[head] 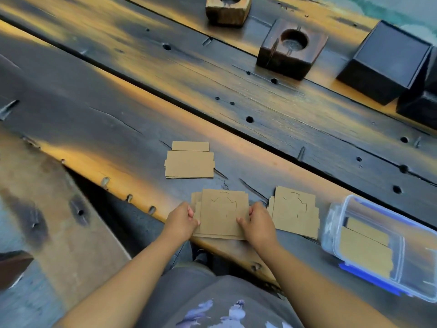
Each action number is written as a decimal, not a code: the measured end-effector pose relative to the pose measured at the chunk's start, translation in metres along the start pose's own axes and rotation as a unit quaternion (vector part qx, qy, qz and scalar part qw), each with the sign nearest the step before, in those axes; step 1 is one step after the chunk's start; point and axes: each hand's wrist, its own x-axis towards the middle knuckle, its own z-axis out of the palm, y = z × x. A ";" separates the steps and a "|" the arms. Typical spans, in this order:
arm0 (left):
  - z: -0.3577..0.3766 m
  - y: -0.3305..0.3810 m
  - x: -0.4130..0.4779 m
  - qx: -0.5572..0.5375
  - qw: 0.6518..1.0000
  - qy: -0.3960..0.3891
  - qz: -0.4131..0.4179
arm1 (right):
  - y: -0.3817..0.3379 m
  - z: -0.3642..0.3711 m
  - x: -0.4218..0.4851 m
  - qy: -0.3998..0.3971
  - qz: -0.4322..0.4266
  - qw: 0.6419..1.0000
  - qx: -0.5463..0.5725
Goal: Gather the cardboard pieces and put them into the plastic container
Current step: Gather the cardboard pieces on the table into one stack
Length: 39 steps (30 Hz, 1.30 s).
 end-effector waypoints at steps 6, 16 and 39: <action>0.000 -0.005 0.010 0.009 1.000 0.002 0.008 | 0.000 0.010 0.001 0.012 0.003 1.000 0.003; 0.007 -0.012 0.013 0.050 0.998 0.034 0.030 | 0.000 0.015 0.000 0.028 -0.010 0.999 -0.014; 0.000 -0.010 0.007 0.008 1.000 0.010 -0.018 | 0.012 0.006 0.004 -0.021 0.016 1.000 0.005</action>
